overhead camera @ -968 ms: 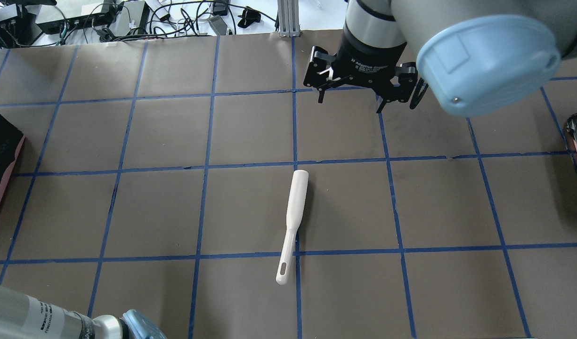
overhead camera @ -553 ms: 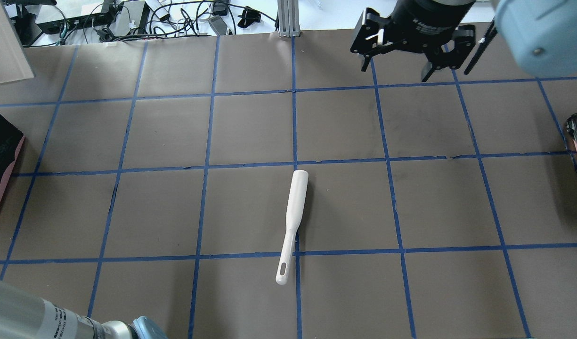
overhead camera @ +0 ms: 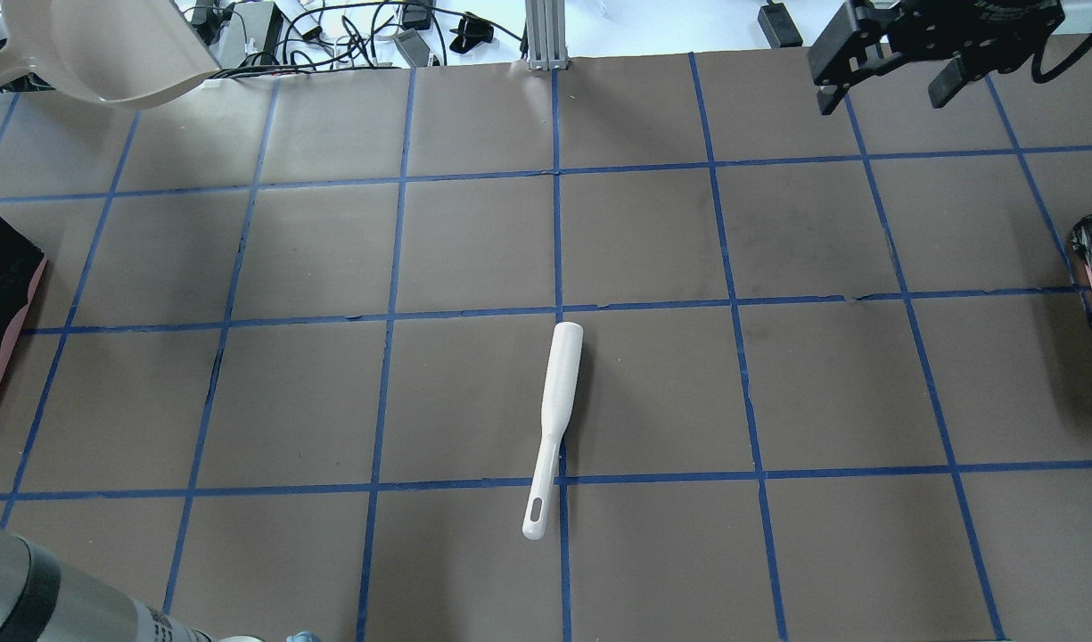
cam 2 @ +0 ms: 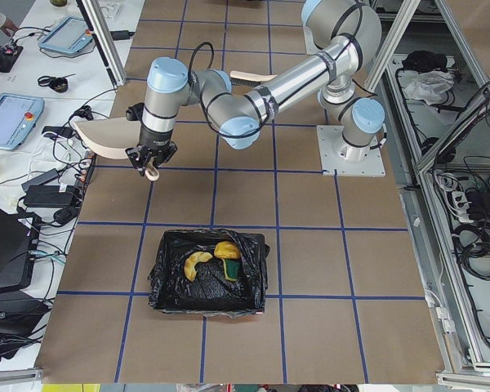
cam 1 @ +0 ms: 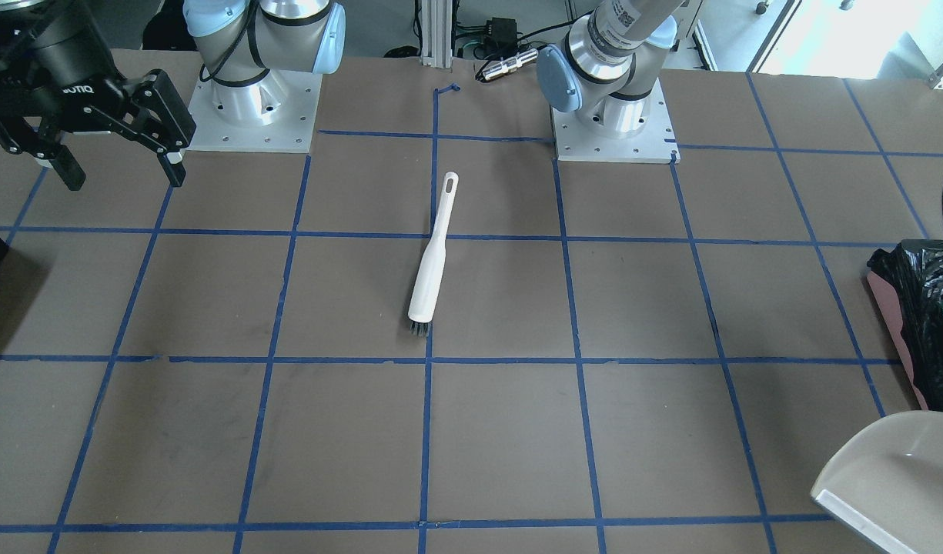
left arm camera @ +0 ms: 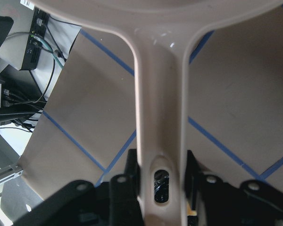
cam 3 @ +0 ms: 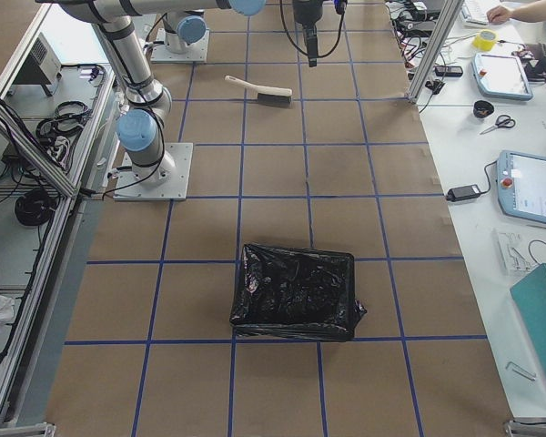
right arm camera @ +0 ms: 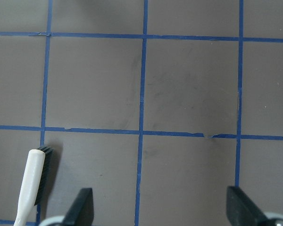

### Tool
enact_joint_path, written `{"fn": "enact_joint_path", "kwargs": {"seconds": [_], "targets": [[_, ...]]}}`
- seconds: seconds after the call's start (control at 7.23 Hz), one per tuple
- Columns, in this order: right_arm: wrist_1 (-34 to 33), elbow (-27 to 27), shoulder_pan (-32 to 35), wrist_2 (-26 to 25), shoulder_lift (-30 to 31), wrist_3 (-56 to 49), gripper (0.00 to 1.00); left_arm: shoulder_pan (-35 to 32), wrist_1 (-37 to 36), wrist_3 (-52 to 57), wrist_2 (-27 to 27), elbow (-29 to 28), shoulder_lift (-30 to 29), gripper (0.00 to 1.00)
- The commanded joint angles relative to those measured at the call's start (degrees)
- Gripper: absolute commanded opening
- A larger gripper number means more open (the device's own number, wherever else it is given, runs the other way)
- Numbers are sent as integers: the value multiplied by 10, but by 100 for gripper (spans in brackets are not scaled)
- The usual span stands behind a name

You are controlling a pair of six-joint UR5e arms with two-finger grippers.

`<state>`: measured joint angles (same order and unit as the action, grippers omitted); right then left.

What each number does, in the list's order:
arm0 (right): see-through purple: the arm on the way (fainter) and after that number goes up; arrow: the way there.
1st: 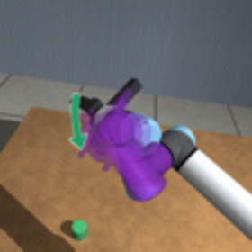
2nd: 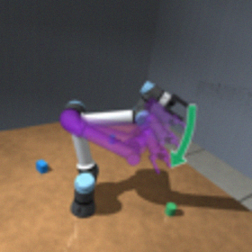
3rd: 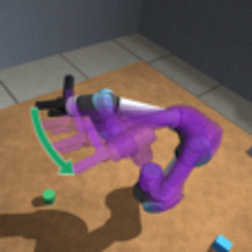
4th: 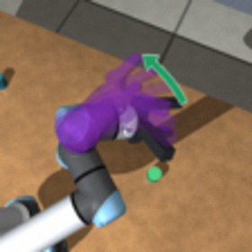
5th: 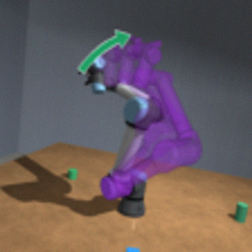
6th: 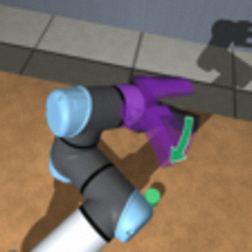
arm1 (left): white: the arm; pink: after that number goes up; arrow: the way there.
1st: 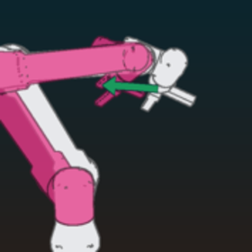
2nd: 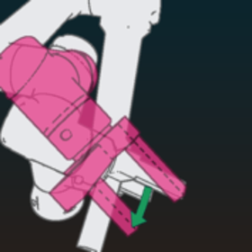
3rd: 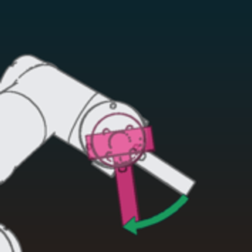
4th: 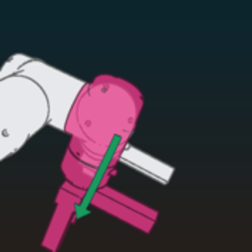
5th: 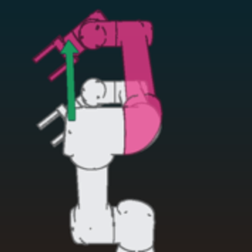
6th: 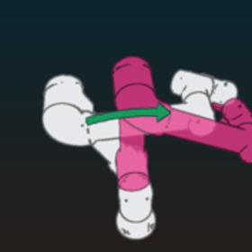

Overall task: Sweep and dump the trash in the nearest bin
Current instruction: 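Bring the empty dustpan back over the table center with the left gripper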

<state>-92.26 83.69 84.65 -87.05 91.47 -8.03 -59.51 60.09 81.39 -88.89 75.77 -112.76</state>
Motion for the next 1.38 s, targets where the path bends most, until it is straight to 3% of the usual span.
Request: {"fn": "enact_joint_path", "kwargs": {"seconds": [0.0,0.14,0.28,0.41,0.83,0.97,1.24], "targets": [[1,0,-2,2,2,-7,100,-66,100,-228,-2,19,21,0],[1,2,-2,2,1,-7,100,-115,140,-347,-12,20,26,0],[-2,5,-3,2,0,-7,100,-180,149,-450,-88,18,22,0],[1,5,-3,2,1,-7,100,-237,171,-547,-100,16,15,0],[-7,8,-5,2,-5,-10,100,-349,222,-737,-54,15,-1,0],[-8,9,-5,3,-4,-7,100,-386,222,-797,-8,15,-16,0],[1,11,-4,0,0,-6,100,-435,221,-822,9,18,-43,0]]}}
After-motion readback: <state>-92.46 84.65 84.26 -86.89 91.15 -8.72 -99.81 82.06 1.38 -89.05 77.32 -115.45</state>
